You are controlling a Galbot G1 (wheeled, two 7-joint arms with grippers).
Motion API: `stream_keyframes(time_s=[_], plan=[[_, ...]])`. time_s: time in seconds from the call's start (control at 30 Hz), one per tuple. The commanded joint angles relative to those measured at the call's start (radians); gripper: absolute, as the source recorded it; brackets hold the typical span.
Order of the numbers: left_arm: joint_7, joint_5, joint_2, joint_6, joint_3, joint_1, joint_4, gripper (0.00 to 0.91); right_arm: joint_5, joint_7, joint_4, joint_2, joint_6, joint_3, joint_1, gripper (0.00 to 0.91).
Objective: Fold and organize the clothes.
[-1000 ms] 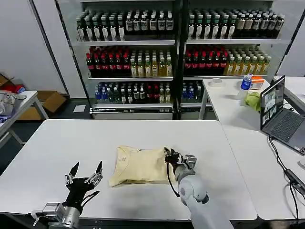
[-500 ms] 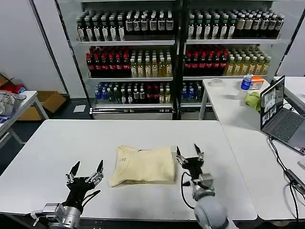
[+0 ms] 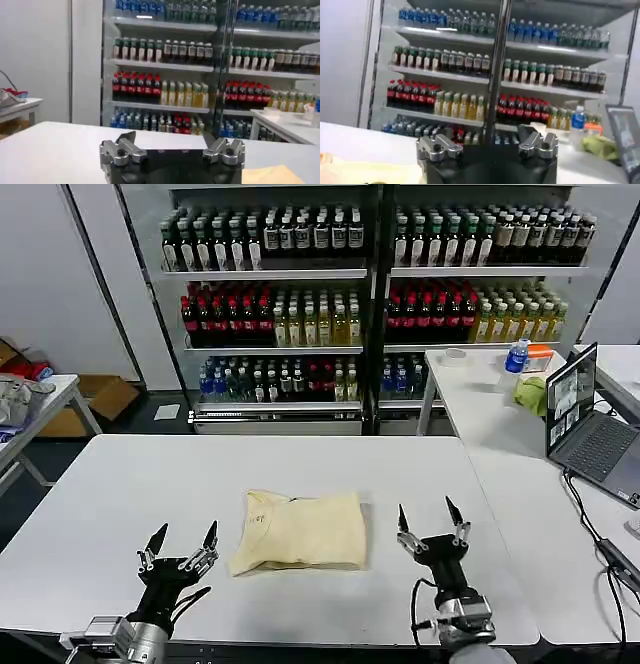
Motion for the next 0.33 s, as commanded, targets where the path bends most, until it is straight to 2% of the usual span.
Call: stream_keyframes(time_s=[0.03,0.33], plan=[[0.002,0.006,-0.004,-0.001,0.001,0.019,-0.022,0.907,-0.043,0.006,0.097,-0.021,0.031,0.048,-0.108,0.907],[0.006,0.008,-0.004,-0.001,-0.007,0.034,-0.038,0.907,0.004,0.035,0.094,-0.008,0.009,0.047,-0.106,0.907]])
